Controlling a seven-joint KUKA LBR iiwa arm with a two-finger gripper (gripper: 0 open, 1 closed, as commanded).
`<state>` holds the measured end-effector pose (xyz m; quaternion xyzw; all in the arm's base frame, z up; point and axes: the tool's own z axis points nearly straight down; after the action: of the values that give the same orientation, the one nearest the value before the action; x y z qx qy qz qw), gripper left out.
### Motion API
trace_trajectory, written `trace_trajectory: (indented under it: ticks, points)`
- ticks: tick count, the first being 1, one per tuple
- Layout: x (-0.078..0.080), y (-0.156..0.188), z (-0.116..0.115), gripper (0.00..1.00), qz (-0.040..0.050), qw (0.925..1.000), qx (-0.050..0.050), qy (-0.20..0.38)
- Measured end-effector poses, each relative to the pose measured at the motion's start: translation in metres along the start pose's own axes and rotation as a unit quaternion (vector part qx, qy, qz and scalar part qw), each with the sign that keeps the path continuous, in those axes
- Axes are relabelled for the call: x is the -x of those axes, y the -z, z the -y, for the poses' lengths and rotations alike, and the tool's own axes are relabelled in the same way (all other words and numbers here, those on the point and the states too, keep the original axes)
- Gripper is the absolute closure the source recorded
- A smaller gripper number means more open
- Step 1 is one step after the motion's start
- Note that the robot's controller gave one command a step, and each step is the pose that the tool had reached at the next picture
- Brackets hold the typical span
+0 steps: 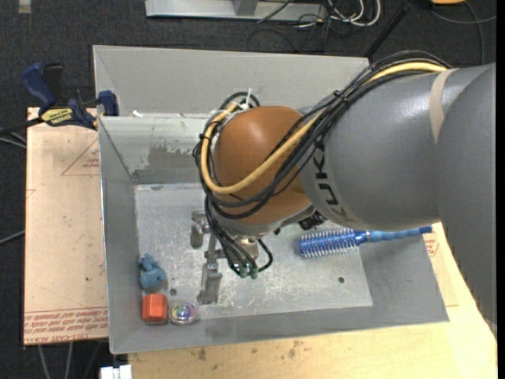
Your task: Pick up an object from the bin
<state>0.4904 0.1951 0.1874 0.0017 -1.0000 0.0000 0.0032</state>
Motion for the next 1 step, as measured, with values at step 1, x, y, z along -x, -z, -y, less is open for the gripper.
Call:
trace_trajectory:
  ticks: [1]
  points:
    - [-0.0084,-0.1075,0.0262,0.0,0.0039,0.9995,0.0,0.031]
